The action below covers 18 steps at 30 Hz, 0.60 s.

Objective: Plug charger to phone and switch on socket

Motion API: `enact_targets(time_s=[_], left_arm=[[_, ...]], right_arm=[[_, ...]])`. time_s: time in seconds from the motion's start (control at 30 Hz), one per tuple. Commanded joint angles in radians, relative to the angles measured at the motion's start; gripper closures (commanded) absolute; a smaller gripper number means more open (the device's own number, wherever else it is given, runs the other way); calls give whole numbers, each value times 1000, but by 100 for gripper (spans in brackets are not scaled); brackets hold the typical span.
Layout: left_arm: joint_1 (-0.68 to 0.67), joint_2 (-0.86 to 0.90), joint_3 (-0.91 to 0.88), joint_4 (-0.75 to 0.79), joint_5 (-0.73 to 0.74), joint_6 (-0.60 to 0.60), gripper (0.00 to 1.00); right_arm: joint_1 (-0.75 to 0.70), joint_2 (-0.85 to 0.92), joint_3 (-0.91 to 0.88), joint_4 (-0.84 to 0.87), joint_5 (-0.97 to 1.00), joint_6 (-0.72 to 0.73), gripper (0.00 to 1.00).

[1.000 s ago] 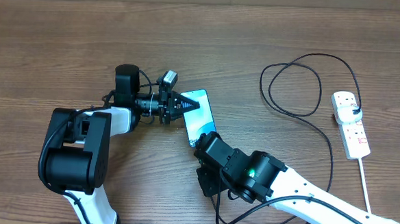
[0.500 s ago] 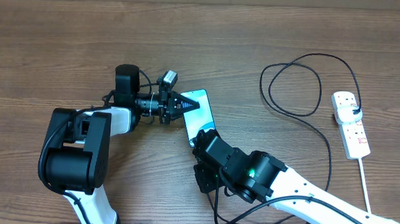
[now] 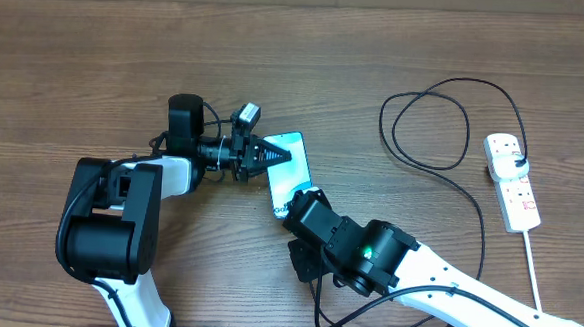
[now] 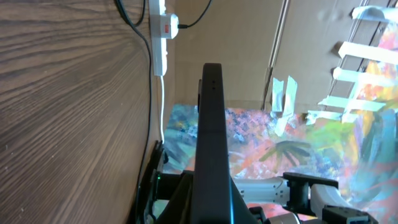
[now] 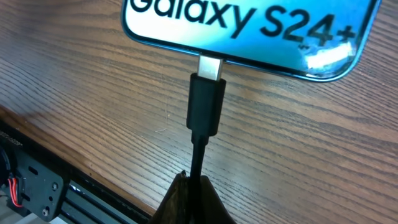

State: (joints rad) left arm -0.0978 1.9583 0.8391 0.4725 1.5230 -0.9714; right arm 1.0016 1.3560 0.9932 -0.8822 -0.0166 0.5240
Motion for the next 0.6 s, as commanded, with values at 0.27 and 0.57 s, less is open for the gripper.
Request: enact_targets(time_s=[0.27, 0.57], left_arm=[[-1, 5, 23, 53, 57, 33, 96], [-1, 5, 23, 54, 57, 34, 96]], right_arm=[[-4, 2, 27, -2, -84, 4, 96], [-4, 2, 27, -28, -105, 4, 96]])
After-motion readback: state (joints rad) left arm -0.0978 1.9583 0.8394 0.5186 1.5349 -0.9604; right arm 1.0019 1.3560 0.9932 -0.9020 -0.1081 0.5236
